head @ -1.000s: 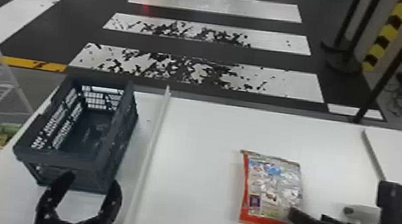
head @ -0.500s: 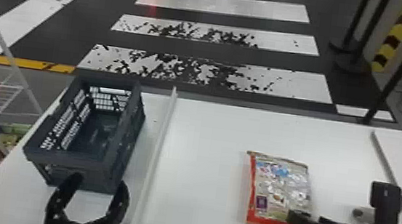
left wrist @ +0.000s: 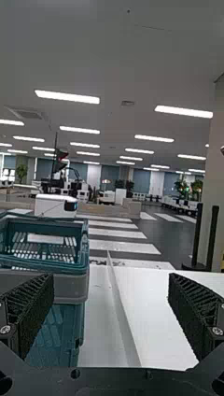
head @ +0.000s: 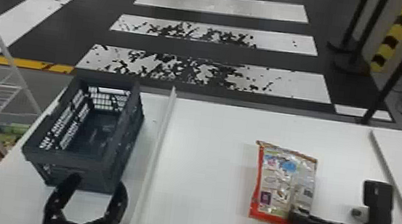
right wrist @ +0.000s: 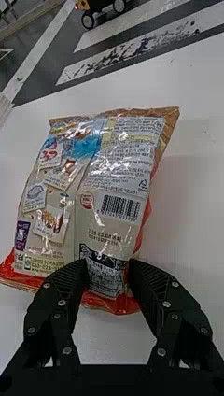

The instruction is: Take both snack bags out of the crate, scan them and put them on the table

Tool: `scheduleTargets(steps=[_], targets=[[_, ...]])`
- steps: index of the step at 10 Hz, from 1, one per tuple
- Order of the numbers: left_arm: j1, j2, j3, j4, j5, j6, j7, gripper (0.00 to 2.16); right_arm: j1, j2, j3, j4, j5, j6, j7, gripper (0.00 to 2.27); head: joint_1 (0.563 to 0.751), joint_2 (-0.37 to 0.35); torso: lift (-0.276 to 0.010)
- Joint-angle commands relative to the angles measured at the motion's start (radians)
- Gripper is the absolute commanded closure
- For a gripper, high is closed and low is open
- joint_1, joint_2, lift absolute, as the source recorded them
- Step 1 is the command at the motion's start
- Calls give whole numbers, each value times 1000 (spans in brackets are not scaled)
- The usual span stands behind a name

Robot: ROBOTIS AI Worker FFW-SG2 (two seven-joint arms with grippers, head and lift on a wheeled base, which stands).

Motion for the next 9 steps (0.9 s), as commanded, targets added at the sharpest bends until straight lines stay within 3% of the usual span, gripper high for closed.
scheduleTargets(steps=[1, 4, 9], targets=[[0, 0, 0, 2, 1, 0, 0, 87, 1, 0, 11, 2, 29, -25, 0, 2263, 695, 93, -94], [1, 0, 2, 3, 1, -3, 0, 87, 24, 1, 5, -16, 20, -102, 1, 2260, 695, 91, -94], [1, 0, 3, -1, 1, -3, 0, 87, 57, 4, -113, -161, -83, -65, -48, 2263, 695, 69, -94]])
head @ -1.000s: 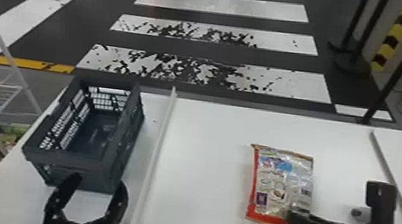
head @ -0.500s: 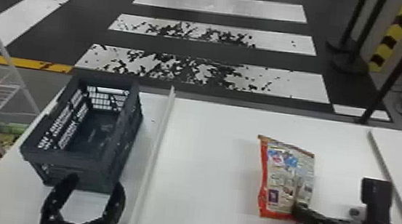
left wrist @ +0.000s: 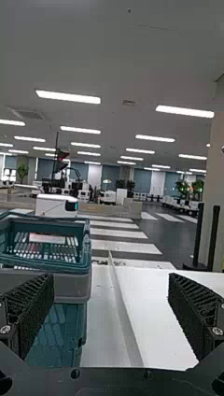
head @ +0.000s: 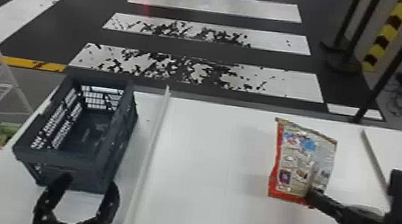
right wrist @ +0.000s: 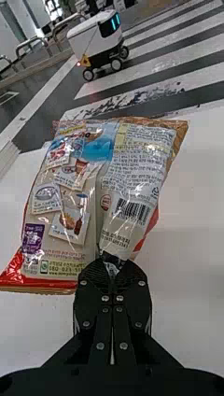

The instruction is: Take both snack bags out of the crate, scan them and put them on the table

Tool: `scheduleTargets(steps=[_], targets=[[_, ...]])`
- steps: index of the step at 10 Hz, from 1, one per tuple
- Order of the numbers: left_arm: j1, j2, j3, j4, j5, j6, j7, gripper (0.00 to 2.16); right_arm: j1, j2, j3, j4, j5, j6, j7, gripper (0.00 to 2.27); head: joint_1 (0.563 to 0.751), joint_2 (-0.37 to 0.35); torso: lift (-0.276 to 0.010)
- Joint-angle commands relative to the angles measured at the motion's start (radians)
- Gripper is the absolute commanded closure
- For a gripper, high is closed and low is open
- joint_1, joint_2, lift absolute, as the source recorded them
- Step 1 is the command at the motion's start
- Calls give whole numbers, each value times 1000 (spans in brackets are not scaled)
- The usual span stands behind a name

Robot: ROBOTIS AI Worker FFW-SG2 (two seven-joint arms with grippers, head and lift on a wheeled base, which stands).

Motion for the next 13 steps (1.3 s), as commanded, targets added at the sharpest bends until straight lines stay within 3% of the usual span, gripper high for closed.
scheduleTargets(steps=[1, 6, 11, 13], targets=[[1, 2, 1, -3, 0, -2, 0, 87, -14, -2, -82, -21, -40, 34, -8, 2260, 695, 52, -94], [-2, 3, 3, -9, -2, 5, -2, 87, -94, -31, -334, 10, -133, 50, -143, 2260, 695, -119, -94], [-2, 5, 5, -6, 0, 8, -2, 87, -158, -45, -530, 226, -164, -205, -252, 2260, 695, -321, -94], [0, 3, 5, -6, 0, 8, -2, 87, -170, -75, -563, 326, -170, -306, -315, 2260, 695, -350, -94]])
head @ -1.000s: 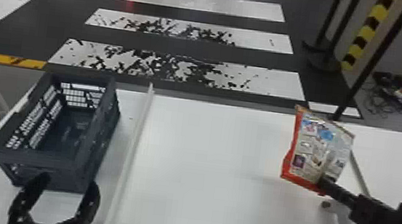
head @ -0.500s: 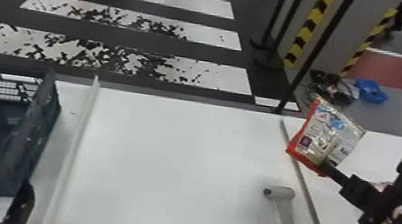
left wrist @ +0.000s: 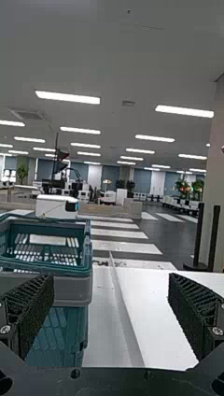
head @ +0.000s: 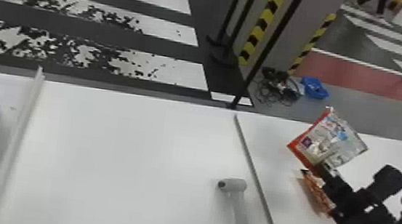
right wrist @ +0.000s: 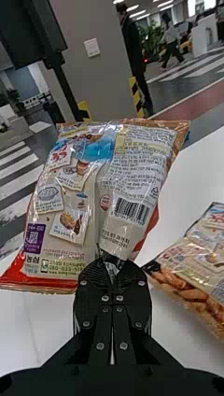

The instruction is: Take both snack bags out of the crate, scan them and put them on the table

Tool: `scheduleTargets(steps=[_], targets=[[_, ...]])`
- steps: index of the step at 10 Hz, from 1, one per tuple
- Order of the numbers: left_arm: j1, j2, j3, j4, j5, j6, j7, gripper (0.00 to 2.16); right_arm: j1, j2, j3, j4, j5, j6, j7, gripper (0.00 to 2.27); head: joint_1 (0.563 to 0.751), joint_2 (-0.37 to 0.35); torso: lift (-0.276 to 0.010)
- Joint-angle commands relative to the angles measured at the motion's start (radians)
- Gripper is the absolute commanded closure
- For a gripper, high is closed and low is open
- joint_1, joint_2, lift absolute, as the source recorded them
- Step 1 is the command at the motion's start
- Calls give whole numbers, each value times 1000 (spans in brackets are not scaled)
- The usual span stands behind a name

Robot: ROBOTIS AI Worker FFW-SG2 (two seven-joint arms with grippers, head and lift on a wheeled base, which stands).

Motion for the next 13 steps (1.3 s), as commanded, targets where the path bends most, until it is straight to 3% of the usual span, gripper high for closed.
scheduleTargets(steps=[1, 3, 5, 6, 7, 8, 12, 13], targets=[[-1, 1, 0, 1, 0, 0, 0, 87, -12, -33, -12, 90, 0, -69, -23, 2260, 695, -350, -94], [-1, 0, 0, 1, 2, 0, 0, 87, -28, -69, -7, 176, 13, -109, -66, 2260, 695, -350, -94], [-1, 0, 0, 3, 2, 0, 0, 87, -35, -78, 5, 227, 18, -164, -103, 1983, 695, -350, -94], [-1, 0, 0, 3, 3, 0, 0, 87, -35, -78, 2, 238, 10, -185, -101, 1217, 695, -350, -94], [-1, 0, 0, 1, 5, 0, 0, 87, -32, -78, 3, 238, 6, -198, -100, 90, 695, -350, -94], [-1, 0, 0, 0, 5, 0, -2, 87, -32, -78, 2, 238, 10, -213, -103, -2, 695, -350, -94], [2, 0, 2, -6, 5, 0, -2, 87, 14, -73, -3, 225, -8, -419, -110, 46, 695, -350, -94], [5, 0, 2, -15, 5, -3, -2, 87, 61, -47, 6, 164, -31, -477, -96, 46, 695, -350, -94]])
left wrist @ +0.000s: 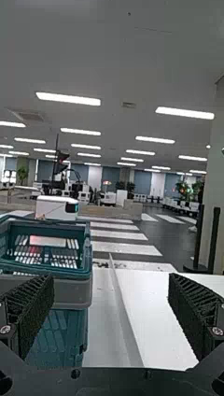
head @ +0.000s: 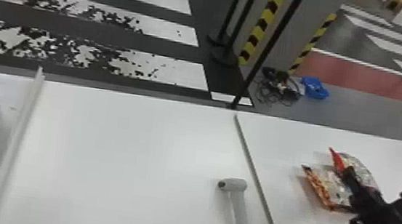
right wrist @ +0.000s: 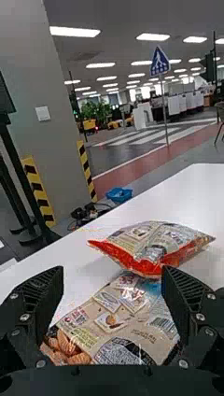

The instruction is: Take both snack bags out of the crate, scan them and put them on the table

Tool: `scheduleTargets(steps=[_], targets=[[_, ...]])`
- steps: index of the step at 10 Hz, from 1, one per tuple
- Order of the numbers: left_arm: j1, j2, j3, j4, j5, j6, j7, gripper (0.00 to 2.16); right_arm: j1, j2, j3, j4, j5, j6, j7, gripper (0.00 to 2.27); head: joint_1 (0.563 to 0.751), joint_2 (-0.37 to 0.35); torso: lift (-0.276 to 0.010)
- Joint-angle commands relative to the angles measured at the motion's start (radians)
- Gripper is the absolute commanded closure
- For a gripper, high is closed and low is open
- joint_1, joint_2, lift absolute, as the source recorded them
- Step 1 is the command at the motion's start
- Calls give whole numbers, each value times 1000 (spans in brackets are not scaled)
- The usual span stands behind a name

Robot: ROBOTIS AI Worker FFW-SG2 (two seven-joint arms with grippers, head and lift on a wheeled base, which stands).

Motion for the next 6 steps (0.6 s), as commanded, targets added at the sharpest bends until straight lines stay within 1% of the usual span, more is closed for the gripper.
scheduleTargets(steps=[1, 2, 3, 4, 5, 6], targets=[[3, -1, 0, -14, 0, -1, 0, 87, 68, 55, 31, -100, -15, -108, 18, 46, 695, -350, -94], [5, -2, 0, -25, 0, 2, 0, 87, 126, 84, 90, -168, -17, -210, 20, 46, 695, -350, -94], [9, -4, -1, -43, -3, 2, 0, 87, 171, 121, 146, -235, -6, -259, 20, 46, 695, -350, -94], [12, -4, -4, -60, -5, 17, 3, 87, 197, 153, 199, -272, 15, -311, 17, 36, 695, -350, -94], [19, -4, -4, -78, -5, 32, 2, 87, 225, 173, 259, -297, 51, -354, 0, 26, 695, -350, -94], [19, -4, -7, -94, -6, 69, 3, 90, 258, 176, 342, -314, 118, -409, -37, 22, 695, -350, -94]])
